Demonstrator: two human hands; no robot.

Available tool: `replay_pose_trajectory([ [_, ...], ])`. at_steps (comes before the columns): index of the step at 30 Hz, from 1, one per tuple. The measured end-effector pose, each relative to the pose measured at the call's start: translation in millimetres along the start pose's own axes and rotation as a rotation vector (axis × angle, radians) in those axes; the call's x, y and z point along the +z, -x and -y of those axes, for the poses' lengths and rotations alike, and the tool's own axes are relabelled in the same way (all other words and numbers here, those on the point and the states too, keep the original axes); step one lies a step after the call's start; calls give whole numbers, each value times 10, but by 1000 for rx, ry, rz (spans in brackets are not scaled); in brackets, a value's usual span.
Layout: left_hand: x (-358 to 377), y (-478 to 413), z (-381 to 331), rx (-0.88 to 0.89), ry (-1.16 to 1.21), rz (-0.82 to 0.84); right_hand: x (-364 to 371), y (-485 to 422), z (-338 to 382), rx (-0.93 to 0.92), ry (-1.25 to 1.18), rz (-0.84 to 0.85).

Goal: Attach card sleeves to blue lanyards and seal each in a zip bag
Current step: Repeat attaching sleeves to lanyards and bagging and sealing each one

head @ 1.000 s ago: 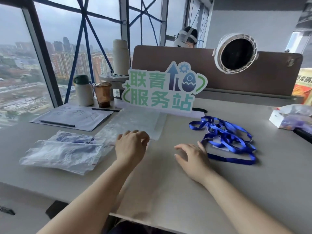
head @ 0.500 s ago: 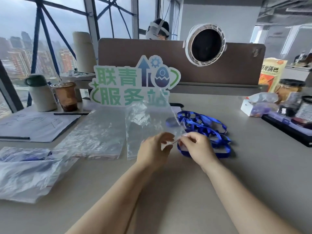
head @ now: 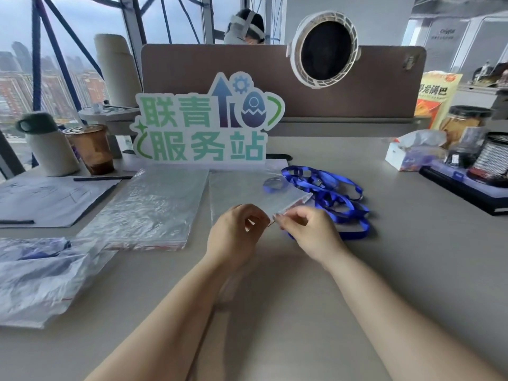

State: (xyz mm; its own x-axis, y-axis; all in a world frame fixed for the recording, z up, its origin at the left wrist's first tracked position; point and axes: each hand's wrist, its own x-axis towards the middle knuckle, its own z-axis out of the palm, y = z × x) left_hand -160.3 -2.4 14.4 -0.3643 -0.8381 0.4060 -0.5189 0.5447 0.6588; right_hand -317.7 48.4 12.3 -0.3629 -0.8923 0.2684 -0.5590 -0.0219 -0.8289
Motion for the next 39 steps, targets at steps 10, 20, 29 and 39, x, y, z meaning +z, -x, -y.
replay_pose_trajectory([
  [10,12,32,-37,19,-12,4,36,7,34,-34,-6,6],
  [20,-389,-147,286,-191,12,-390,-210,-40,-29,16,275,-192],
  [29,-329,-96,102,-170,191,-311,-84,-78,-23,-1,94,-157],
  [39,-454,-168,203,-113,80,-571,-117,-80,-74,-25,204,-120],
])
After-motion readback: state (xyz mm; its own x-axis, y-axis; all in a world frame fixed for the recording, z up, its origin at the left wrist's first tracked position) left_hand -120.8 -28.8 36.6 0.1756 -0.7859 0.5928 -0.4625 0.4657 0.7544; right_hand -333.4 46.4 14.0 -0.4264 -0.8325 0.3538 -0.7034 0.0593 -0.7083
